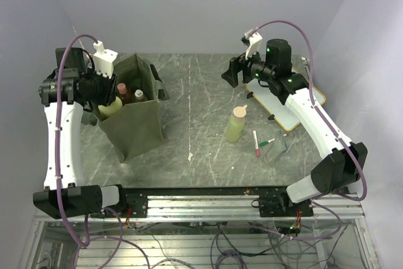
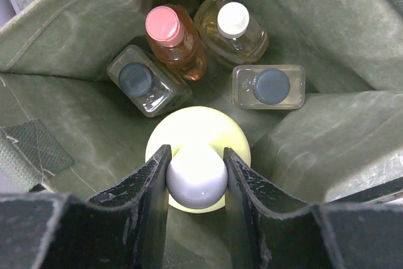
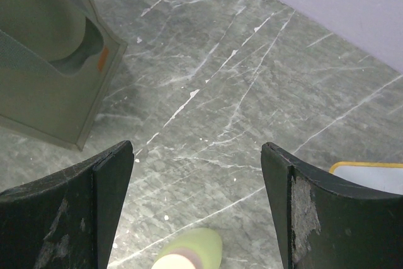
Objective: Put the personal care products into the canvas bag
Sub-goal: Place the care product in the canvas bag.
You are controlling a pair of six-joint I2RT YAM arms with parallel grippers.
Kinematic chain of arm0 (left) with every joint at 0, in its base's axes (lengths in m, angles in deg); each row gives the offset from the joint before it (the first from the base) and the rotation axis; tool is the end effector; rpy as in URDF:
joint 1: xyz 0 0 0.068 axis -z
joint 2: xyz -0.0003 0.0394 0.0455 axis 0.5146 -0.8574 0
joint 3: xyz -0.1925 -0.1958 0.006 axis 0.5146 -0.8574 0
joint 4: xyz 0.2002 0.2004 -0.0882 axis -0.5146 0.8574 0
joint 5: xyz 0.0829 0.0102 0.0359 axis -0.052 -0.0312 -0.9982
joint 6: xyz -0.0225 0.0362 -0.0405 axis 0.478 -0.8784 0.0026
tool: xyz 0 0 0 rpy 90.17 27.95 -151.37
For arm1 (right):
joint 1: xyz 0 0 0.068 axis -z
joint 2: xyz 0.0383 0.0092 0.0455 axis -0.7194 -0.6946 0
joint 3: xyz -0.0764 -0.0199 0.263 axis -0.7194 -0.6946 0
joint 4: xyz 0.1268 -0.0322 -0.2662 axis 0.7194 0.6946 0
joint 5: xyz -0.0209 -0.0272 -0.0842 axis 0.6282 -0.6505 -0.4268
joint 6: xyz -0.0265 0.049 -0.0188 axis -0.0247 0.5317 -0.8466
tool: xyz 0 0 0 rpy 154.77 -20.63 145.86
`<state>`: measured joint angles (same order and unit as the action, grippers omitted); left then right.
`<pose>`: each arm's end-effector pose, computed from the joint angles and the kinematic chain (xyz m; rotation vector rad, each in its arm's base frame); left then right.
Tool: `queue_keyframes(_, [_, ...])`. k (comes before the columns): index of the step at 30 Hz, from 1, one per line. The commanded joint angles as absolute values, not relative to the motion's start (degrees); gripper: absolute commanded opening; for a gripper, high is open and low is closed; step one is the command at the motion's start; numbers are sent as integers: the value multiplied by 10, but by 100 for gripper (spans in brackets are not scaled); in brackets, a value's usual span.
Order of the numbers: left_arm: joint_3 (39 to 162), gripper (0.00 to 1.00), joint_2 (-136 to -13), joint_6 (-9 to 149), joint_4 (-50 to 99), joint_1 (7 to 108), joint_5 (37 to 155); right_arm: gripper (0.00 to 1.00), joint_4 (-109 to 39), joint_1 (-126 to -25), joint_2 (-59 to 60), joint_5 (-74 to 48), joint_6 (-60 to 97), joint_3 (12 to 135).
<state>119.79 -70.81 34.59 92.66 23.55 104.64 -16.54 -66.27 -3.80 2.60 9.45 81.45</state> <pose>0.2627 0.0216 0.4318 0.4745 2.3009 -0.0897 0.3583 0.1503 0.3895 -0.6475 1.8435 0.5982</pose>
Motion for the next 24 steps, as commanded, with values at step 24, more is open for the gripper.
queue_keyframes(24, [1039, 7, -719, 358, 724, 230, 1053, 83, -187, -664, -33, 20, 86, 801])
